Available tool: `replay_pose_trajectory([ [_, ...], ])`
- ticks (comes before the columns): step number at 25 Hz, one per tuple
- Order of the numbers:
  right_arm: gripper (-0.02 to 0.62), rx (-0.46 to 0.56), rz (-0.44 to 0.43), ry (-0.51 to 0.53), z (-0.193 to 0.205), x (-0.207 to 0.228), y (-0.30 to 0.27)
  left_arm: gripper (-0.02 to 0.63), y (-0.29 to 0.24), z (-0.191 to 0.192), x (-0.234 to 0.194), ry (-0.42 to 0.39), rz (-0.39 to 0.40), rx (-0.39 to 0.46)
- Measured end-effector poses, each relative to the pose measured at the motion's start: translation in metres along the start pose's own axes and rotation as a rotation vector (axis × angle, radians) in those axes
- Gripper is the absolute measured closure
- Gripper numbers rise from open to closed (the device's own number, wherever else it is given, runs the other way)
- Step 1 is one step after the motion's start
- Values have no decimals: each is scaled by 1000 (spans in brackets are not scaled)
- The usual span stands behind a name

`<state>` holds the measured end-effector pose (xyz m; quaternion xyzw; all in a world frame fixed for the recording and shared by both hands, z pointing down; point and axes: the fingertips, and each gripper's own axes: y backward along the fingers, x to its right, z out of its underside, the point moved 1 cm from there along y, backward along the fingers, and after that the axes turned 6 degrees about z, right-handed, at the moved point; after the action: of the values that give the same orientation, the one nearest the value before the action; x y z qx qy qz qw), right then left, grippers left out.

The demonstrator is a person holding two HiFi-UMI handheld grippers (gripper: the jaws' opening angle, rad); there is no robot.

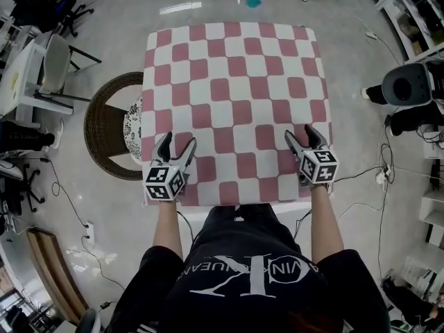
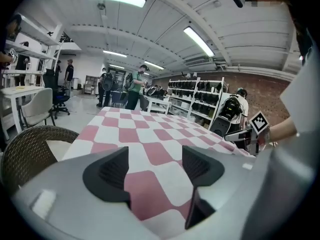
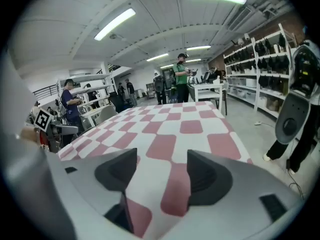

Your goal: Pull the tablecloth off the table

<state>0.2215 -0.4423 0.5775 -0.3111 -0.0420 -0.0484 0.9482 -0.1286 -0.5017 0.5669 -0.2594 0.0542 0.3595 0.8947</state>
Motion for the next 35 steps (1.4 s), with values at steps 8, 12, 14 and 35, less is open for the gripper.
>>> replay_pose_trajectory([
  [8, 264, -83, 117, -14, -16, 77, -43, 256, -24, -5, -26, 1, -76, -51],
  [12, 261, -136, 185, -18, -15, 106, -54, 243, -22, -4, -44, 27, -120, -56],
  [14, 261, -160, 195, -20, -14, 110, -59, 235, -19, -4, -53, 41, -138, -61],
  [35, 262, -259, 120, 122, -8, 57, -76, 146, -26, 22, -88, 85, -204, -233],
])
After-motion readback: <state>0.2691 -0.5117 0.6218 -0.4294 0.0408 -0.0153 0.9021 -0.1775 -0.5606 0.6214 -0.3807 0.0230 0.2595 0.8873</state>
